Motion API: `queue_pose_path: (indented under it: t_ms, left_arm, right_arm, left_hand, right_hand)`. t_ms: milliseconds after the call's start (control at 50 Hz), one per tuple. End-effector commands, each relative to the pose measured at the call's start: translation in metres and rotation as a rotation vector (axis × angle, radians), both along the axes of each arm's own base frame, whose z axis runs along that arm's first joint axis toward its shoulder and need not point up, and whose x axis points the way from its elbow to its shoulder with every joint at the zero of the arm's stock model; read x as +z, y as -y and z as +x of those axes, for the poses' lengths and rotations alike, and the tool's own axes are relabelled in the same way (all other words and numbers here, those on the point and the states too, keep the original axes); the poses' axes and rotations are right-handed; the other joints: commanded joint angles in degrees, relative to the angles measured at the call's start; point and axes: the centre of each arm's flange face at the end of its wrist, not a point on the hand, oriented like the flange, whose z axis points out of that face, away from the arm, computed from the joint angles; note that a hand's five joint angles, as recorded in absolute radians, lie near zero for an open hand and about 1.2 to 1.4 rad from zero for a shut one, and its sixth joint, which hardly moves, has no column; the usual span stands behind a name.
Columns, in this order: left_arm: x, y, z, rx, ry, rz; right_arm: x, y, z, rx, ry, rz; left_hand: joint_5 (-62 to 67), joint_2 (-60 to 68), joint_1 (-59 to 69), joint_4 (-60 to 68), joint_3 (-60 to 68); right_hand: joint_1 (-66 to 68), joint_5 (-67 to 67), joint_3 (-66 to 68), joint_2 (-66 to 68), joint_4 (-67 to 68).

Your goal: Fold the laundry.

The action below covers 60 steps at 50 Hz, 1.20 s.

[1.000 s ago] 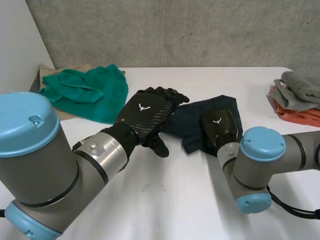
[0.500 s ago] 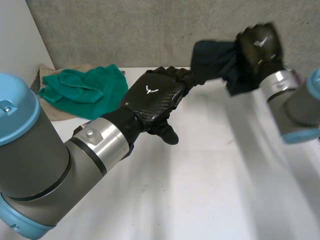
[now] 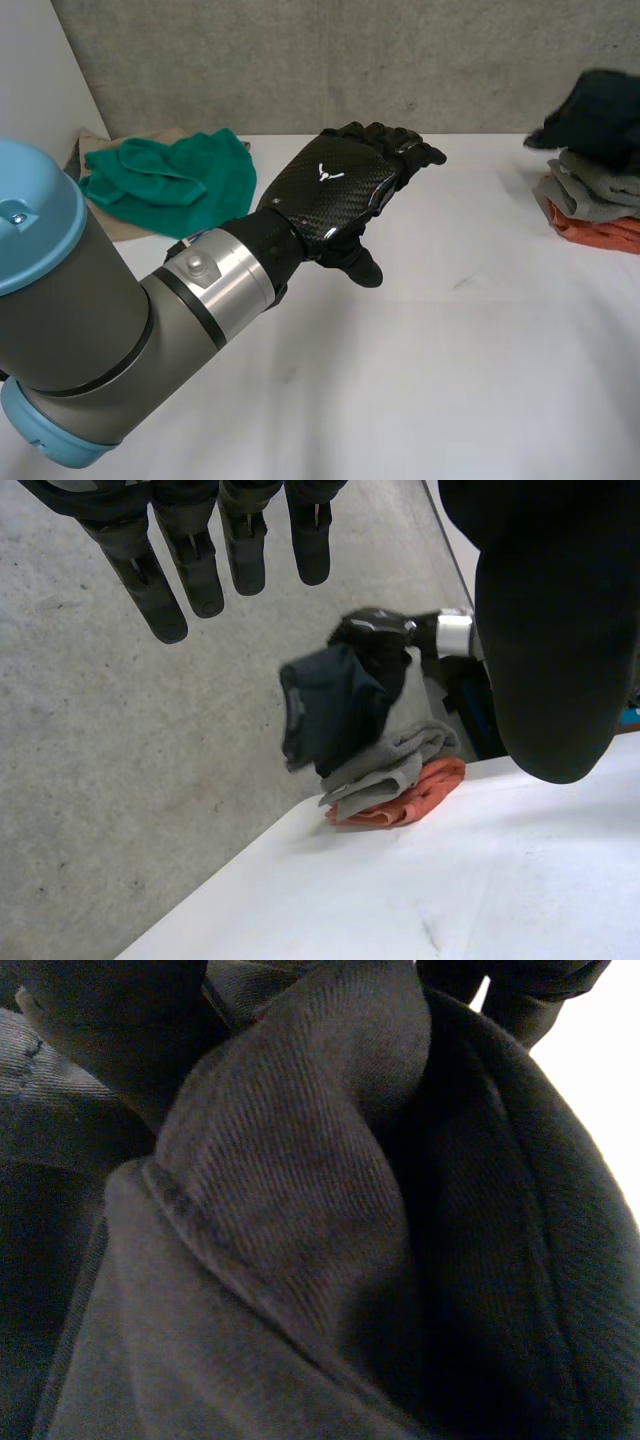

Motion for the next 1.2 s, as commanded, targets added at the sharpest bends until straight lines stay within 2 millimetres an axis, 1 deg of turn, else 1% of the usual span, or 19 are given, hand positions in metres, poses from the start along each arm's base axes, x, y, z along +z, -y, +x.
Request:
queue_pose_path:
  t_ms: [20,120,160,300,440,520,580,700,780,800,840,880,960,1020,1100,1120,1160,1180,1200]
  left_arm:
    - [-0.006,0.002,-0.001,0.002,0.010,0.013]
    - [-0.009,0.002,0.000,0.004,0.017,0.021]
    - [-0.011,0.002,0.000,0.004,0.020,0.024]
    - [-0.013,0.002,0.000,0.005,0.025,0.030]
    - [-0.013,0.003,0.000,0.008,0.025,0.030]
    - [-0.012,0.003,0.001,0.008,0.022,0.027]
    - [-0.010,0.003,0.001,0.008,0.020,0.025]
    - [-0.008,0.003,0.002,0.011,0.016,0.020]
    - [-0.007,0.003,0.002,0.014,0.013,0.016]
    - [-0.006,0.003,0.002,0.014,0.011,0.017]
    - [-0.001,0.004,0.004,0.020,0.002,0.004]
    - [0.003,0.003,0.004,0.023,-0.007,-0.004]
    - [0.015,0.004,0.005,0.028,-0.031,-0.032]
    - [0.029,0.005,0.006,0.033,-0.062,-0.064]
    - [0.048,0.018,0.013,0.080,-0.106,-0.115]
    - [0.052,0.024,0.017,0.103,-0.116,-0.126]
    - [0.062,0.051,0.034,0.205,-0.134,-0.151]
    - [0.063,0.059,0.039,0.240,-0.138,-0.154]
    - [0.064,0.068,0.045,0.277,-0.140,-0.157]
  right_arm:
    - [-0.068,0.006,-0.038,-0.029,0.011,0.079]
    - [-0.109,0.002,-0.040,0.024,0.002,0.163]
    - [-0.117,0.000,-0.040,0.034,-0.002,0.179]
    - [-0.112,-0.002,-0.049,-0.007,0.008,0.172]
    - [-0.071,-0.012,-0.061,-0.175,0.083,0.129]
    - [-0.045,-0.024,-0.059,-0.223,0.067,0.125]
    - [-0.036,-0.034,-0.060,-0.250,0.045,0.163]
    - [-0.018,-0.068,-0.080,-0.400,-0.071,0.283]
    - [-0.004,-0.086,-0.116,-0.605,-0.112,0.334]
    - [0.006,-0.094,-0.136,-0.725,-0.124,0.344]
    - [0.022,-0.102,-0.153,-0.854,-0.134,0.330]
    - [0.051,-0.111,-0.172,-1.027,-0.155,0.268]
    - [0.095,-0.121,-0.182,-1.207,-0.172,0.134]
    - [0.112,-0.121,-0.174,-1.197,-0.183,0.049]
    - [0.148,-0.127,-0.109,-1.011,-0.187,-0.086]
    - [0.157,-0.135,-0.079,-0.903,-0.178,-0.112]
    - [0.161,-0.146,-0.049,-0.784,-0.170,-0.124]
    - [0.159,-0.157,-0.021,-0.661,-0.172,-0.121]
    - [0.156,-0.162,-0.007,-0.594,-0.178,-0.112]
  left_hand:
    - [0.58,-0.35,0.06,0.08,-0.44]
    - [0.75,-0.18,0.23,0.25,-0.27]
    - [0.75,-0.18,0.23,0.25,-0.27]
    - [0.75,-0.18,0.23,0.25,-0.27]
    - [0.75,-0.18,0.23,0.25,-0.27]
    - [0.75,-0.18,0.23,0.25,-0.27]
    - [0.75,-0.18,0.23,0.25,-0.27]
    - [0.75,-0.18,0.23,0.25,-0.27]
    - [0.75,-0.18,0.23,0.25,-0.27]
    - [0.75,-0.18,0.23,0.25,-0.27]
    - [0.75,-0.18,0.23,0.25,-0.27]
    - [0.75,-0.18,0.23,0.25,-0.27]
    - [1.25,0.32,0.73,0.75,0.23]
    - [3.10,2.17,2.58,2.60,2.08]
    - [3.27,2.34,2.75,2.77,2.25]
    - [3.27,2.34,2.75,2.77,2.25]
    - [2.77,1.84,2.25,2.27,1.75]
    - [2.60,1.67,2.08,2.10,1.58]
    - [2.43,1.50,1.91,1.93,1.41]
  right_hand:
    - [18.66,15.49,12.49,13.20,11.84]
    - [18.66,15.49,12.49,13.20,11.84]
    - [18.66,15.49,12.49,13.20,11.84]
    - [18.66,15.49,12.49,13.20,11.84]
    - [-51.34,-54.51,-57.51,-56.80,-58.16]
    - [-51.34,-54.51,-57.51,-56.80,-58.16]
    - [-51.34,-54.51,-57.51,-56.80,-58.16]
    - [-51.34,-54.51,-57.51,-56.80,-58.16]
    - [-51.34,-54.51,-57.51,-56.80,-58.16]
    - [-51.34,-54.51,-57.51,-56.80,-58.16]
    - [-51.34,-54.51,-57.51,-56.80,-58.16]
    - [-51.34,-54.51,-57.51,-56.80,-58.16]
    - [-51.34,-54.51,-57.51,-56.80,-58.16]
    - [-51.34,-54.51,-57.51,-56.80,-58.16]
    - [-51.34,-54.51,-57.51,-56.80,-58.16]
    - [-51.34,-54.51,-57.51,-56.80,-58.16]
    - [-51.34,-54.51,-57.51,-56.80,-58.16]
    - [-51.34,-54.51,-57.51,-56.80,-58.16]
    - [-51.34,-54.51,-57.51,-56.80,-58.16]
